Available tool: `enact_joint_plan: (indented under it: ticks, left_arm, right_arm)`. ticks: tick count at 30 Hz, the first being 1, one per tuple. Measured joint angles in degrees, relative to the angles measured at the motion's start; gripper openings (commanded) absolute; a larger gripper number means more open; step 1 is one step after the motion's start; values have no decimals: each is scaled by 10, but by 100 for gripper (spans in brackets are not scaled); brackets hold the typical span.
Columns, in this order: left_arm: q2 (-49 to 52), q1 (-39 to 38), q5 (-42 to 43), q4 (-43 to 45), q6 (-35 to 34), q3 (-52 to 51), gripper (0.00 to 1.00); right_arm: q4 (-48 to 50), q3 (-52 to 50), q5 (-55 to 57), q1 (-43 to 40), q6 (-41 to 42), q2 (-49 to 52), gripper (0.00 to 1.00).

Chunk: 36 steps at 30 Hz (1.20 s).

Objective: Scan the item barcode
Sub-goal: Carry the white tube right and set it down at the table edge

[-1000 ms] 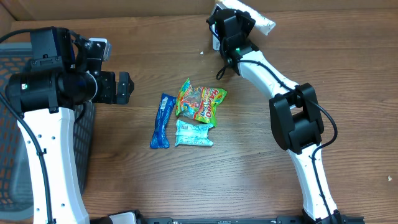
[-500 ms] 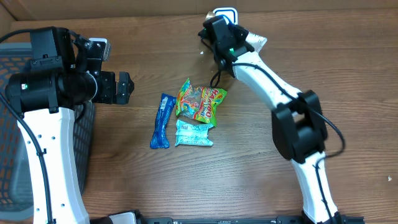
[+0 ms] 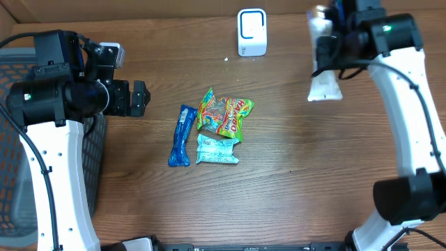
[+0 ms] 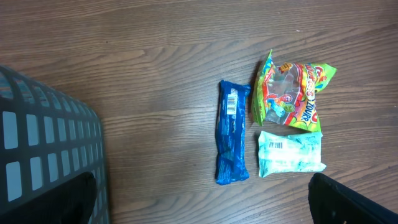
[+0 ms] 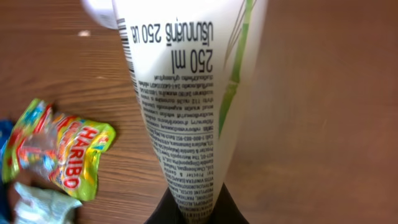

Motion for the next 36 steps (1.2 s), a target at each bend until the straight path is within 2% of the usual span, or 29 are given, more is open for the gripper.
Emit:
enact_joint_plan:
  ticks: [5, 11, 18, 20, 21, 22, 23, 24, 25, 26, 27, 29, 31, 36]
  left_arm:
    - [0, 0, 0, 0, 0, 0, 100]
    - [0, 0, 0, 0, 0, 0, 100]
    - [0, 0, 0, 0, 0, 0, 100]
    - [0, 0, 0, 0, 0, 0, 100]
    - [0, 0, 0, 0, 0, 0, 100]
    - [0, 0, 0, 0, 0, 0, 100]
    - [0, 0, 0, 0, 0, 0, 100]
    - [0, 0, 0, 0, 0, 0, 100]
    - [0, 0, 0, 0, 0, 0, 100]
    - [0, 0, 0, 0, 0, 0, 100]
    - [0, 0, 0, 0, 0, 0, 100]
    - [0, 0, 0, 0, 0, 0, 100]
    - [0, 0, 0, 0, 0, 0, 100]
    - [0, 0, 0, 0, 0, 0, 100]
  right_arm:
    - [50, -116, -46, -81, 119, 22, 4]
    - [204, -278, -76, -156, 249, 25, 4]
    - [395, -415, -86, -187, 380, 26, 4]
    - [422, -428, -85, -188, 401, 26, 4]
    - [428, -433, -81, -188, 413, 26, 11]
    - [429, -435, -78, -188, 425, 26, 24]
    - [430, -435, -75, -188, 434, 26, 32]
    - [432, -435, -70, -188, 440, 26, 57]
    - [435, -435, -68, -188, 440, 26, 69]
    - [436, -435, -66, -188, 439, 26, 75]
    - [437, -435, -67, -189, 435, 26, 79]
    - [427, -431, -78, -194, 408, 26, 81]
    - [403, -419, -98, -200, 386, 26, 79]
    - [305, -313, -216, -208, 268, 25, 79]
